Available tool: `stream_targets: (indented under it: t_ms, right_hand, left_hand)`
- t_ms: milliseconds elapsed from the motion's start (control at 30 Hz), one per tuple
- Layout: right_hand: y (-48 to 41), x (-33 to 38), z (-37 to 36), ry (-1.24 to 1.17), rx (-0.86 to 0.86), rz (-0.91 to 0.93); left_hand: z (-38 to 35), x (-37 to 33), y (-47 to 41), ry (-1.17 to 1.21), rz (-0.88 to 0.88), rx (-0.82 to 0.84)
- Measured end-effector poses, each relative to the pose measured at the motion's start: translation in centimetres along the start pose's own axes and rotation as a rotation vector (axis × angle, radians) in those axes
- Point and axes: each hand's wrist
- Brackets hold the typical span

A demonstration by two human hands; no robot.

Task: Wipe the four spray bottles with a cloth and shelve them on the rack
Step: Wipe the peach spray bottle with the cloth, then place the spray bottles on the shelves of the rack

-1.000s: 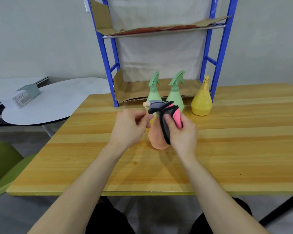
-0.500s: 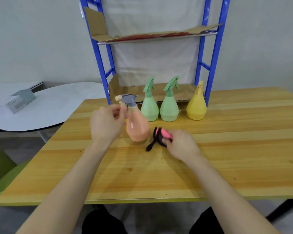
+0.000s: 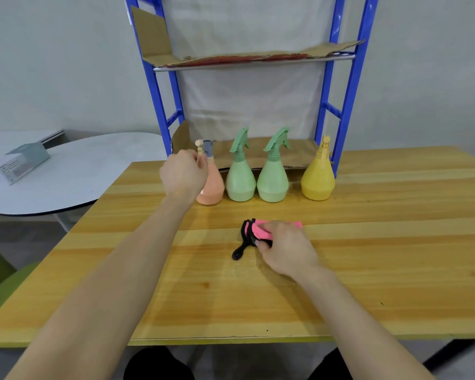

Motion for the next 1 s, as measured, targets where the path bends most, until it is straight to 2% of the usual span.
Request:
stream_targets:
  t_ms: [133,200,233,300,367,467,567,633,667,700,767,833,900,1000]
  right_hand:
    - [-0.2,-0.1,1.3,-0.013,0.216,-0.039]
    - [-0.6,0.0,2.4,-0.108,0.276,-0.087]
    - [-0.9,0.0,2.8,-0.196,0.241,-0.110]
    - [-2.0,-0.5,3.2,-0.267,0.043,-0.142]
    - [-3.2,-1.4,3.5,-0.076,-0.004,-0.164]
    - [-4.9,-2.1,3.2,0.200,0.178,-0.262]
    - [-5.6,-1.8,3.3,0.171,0.250,-0.278]
    - [-5.1,-1.3,3.8,0.118,0.247,-0.212]
    - [-4.8,-1.0,4.0,0.081,0.225,-0.153]
    - [-4.4,-0.4,4.4,0.033,0.205,-0.088]
    - [-3.2,1.2,5.3,-0.086,0.181,0.029]
    - [-1.9,3.0,6.4,-0.208,0.163,0.104]
    - [-0.7,4.6,7.5,-0.287,0.166,0.152]
    - [0.6,6.4,8.4,-0.345,0.219,0.200]
  left_hand:
    - [0.0,0.5,0.0,0.028,0.000,0.019]
    - [0.1,0.9,0.2,0.039,0.003,0.042]
    - [0.1,1.1,0.3,0.048,0.002,0.055]
    - [0.2,1.7,0.4,0.064,0.006,0.072]
    - [0.2,2.2,0.7,0.081,0.005,0.093]
    - [0.2,2.5,0.9,0.101,-0.003,0.123]
    - [0.9,2.6,1.7,0.100,0.073,0.093]
    - [1.6,2.0,3.7,0.148,0.142,0.022]
    - [1.9,1.4,4.9,0.209,0.114,0.039]
    - [2.0,0.7,6.1,0.301,0.041,0.117]
    - [2.9,-0.9,8.0,0.508,-0.096,0.438]
    - [4.0,-1.2,9.1,0.644,-0.132,0.714]
    - [5.7,-0.4,9.7,0.720,-0.093,0.735]
    - [9.4,1.2,10.7,0.940,0.001,0.613]
Point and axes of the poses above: each hand's wrist, its own y-axis away from the middle knuckle, its own z-axis out of the back of the hand, x = y × z, and after that the axes turned 13 degrees about -z, right-handed
